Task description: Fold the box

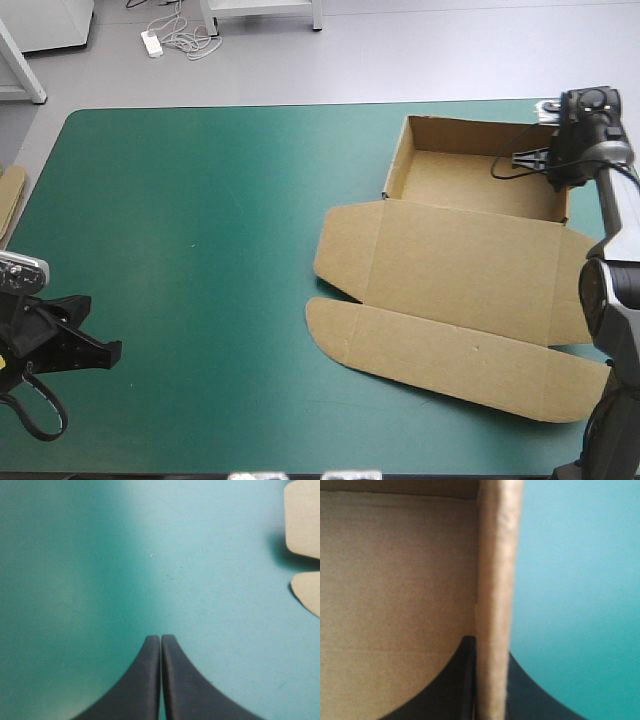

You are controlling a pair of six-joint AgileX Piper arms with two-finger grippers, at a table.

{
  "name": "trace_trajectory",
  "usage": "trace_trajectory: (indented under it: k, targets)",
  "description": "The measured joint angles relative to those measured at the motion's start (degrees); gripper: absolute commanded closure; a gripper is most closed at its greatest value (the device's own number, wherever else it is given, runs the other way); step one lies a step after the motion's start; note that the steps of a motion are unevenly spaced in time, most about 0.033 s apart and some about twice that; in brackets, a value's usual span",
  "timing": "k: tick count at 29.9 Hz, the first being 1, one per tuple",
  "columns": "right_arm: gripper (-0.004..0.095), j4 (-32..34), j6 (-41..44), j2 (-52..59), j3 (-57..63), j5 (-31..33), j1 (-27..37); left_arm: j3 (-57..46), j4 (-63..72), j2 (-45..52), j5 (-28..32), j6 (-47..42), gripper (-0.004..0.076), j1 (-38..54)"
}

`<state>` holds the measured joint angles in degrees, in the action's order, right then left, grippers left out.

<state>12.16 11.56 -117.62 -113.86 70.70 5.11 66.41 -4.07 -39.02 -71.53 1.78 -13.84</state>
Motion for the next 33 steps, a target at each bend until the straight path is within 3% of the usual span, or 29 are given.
trace_trajectory:
  k: [10,12,17,20,22,24,27,28,31,33]
  targets:
    - [0.0892,-3.1,-2.2,0.1,4.3,-0.1,12.1,0.0,0.0,0.4,0.0,0.0,0.0733,0.0]
    - [0.0765,-5.1,-2.3,0.1,6.2,-0.4,13.6,0.0,0.0,0.6,0.0,0.0,0.0733,0.0]
    - [0.0269,-6.4,-4.0,0.7,8.3,-0.2,16.0,-0.1,-0.1,0.6,0.0,0.0,0.0733,0.0]
    - [0.0144,-6.4,-4.1,2.5,8.3,-0.2,17.0,-0.1,-0.1,0.6,0.0,0.0,0.0733,0.0]
    - [0.0160,-6.3,-4.2,4.5,8.3,-0.3,17.2,-0.1,-0.1,0.6,0.0,0.0,0.0733,0.0]
    - [0.0238,-6.5,-4.2,6.9,8.3,-0.3,17.2,-0.1,-0.1,0.6,0.0,0.0,0.0733,0.0]
    - [0.0491,-8.4,-4.3,10.6,8.3,-0.2,17.2,-0.1,-0.1,0.6,0.0,0.2,0.0733,0.0]
    - [0.0632,-9.3,-4.7,11.7,8.3,0.0,17.2,-0.1,-0.1,0.6,0.0,0.3,0.0732,0.0]
    - [0.0928,-10.3,-6.6,15.4,9.3,0.1,15.5,-0.2,-0.6,0.6,0.2,0.5,0.0733,0.0]
    - [0.0920,-10.5,-8.1,18.3,11.3,0.1,13.2,-1.3,-1.4,0.9,1.4,0.6,0.0733,0.0]
